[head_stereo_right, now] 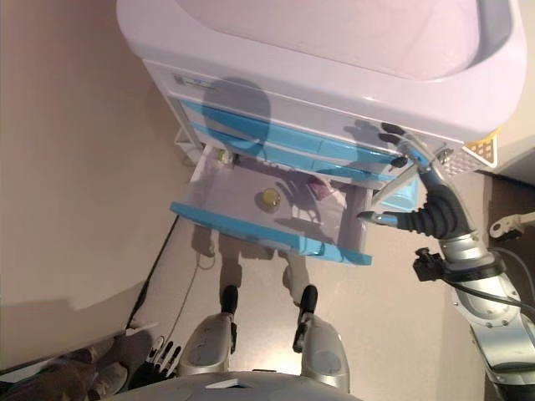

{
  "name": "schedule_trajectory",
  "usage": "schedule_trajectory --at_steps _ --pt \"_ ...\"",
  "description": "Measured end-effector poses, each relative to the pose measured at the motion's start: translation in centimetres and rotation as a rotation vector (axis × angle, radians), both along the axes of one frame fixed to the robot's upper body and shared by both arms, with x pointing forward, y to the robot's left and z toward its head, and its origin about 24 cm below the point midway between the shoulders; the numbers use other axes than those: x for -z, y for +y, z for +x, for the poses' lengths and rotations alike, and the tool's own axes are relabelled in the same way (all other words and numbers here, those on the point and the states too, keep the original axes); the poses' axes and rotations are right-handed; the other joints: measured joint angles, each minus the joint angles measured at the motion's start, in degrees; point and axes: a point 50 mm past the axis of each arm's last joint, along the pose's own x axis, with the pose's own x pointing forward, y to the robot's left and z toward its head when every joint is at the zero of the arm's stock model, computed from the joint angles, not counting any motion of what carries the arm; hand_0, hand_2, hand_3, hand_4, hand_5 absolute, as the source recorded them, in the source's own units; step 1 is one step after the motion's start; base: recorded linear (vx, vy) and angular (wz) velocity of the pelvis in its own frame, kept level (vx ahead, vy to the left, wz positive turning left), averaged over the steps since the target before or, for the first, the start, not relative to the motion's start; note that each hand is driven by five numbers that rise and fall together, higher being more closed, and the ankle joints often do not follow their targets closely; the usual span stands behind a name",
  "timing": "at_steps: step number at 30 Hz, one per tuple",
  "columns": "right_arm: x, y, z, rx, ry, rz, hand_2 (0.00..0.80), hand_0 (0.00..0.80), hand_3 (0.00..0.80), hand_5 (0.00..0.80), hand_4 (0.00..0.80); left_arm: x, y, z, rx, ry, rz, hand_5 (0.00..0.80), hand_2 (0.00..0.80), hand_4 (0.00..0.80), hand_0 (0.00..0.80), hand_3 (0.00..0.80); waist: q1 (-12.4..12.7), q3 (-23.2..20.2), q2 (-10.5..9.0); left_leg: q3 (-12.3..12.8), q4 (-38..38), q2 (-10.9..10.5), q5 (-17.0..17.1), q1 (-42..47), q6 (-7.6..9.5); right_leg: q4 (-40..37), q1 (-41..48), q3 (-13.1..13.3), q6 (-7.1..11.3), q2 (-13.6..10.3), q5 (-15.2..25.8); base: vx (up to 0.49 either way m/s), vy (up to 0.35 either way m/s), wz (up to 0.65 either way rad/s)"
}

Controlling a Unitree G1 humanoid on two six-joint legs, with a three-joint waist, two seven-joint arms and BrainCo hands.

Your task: Open the drawer and pick up the medicine

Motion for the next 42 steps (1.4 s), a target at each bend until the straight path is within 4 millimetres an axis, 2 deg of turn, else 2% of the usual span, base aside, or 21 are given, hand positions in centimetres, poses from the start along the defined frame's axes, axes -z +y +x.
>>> schedule_trajectory --at_steps 10,19,28,34,42 --pt "-0.2 3.7 1.5 -0.133 0.003 -0.179 0.000 0.000 0.000 0.000 0.000 -0.7 1.4 2.2 0.065 -0.023 0.068 0.000 0.000 0.000 0.000 0.000 3.0 1.1 -1.60 -2.6 0.9 -0.1 0.1 -2.1 -0.21 -1.0 0.1 -1.8 -0.01 0.3 0.0 -0.010 -0.049 0.13" --pt "0.3 6.3 4.0 -0.168 0.040 -0.323 0.000 0.000 0.000 0.000 0.000 -1.5 2.0 5.2 0.100 -0.067 0.103 0.000 0.000 0.000 0.000 0.000 5.9 4.7 -2.03 -3.7 1.4 -0.2 0.2 -3.1 -0.36 -1.1 0.2 -3.0 -0.05 0.3 0.0 -0.019 -0.024 0.09" --pt "2.7 6.2 5.8 -0.086 0.119 -0.415 0.000 0.000 0.000 0.000 0.000 -1.8 2.3 6.3 0.134 -0.085 0.118 0.000 0.000 0.000 0.000 0.000 7.6 6.1 -1.60 -5.4 1.3 -0.8 0.3 -3.6 -0.34 -2.0 1.2 -4.3 -0.22 0.1 0.1 -0.019 -0.005 0.11" --pt "3.5 5.2 6.6 0.005 0.117 -0.452 0.000 0.000 0.000 0.000 0.000 -2.0 2.5 6.5 0.145 -0.086 0.126 0.000 0.000 0.000 0.000 0.000 8.3 6.3 -1.32 -5.5 1.3 -1.0 0.4 -3.7 -0.28 -2.1 1.2 -4.5 -0.28 -0.1 0.2 -0.004 0.000 0.01" --pt "6.2 4.0 7.5 0.101 0.182 -0.514 0.000 0.000 0.000 0.000 0.000 -2.0 2.5 6.6 0.145 -0.086 0.126 0.000 0.000 0.000 0.000 0.000 8.4 6.5 -0.99 -5.9 1.3 -1.1 0.5 -4.2 -0.20 -2.1 1.1 -4.8 -0.02 -0.1 0.0 -0.003 0.000 0.01"
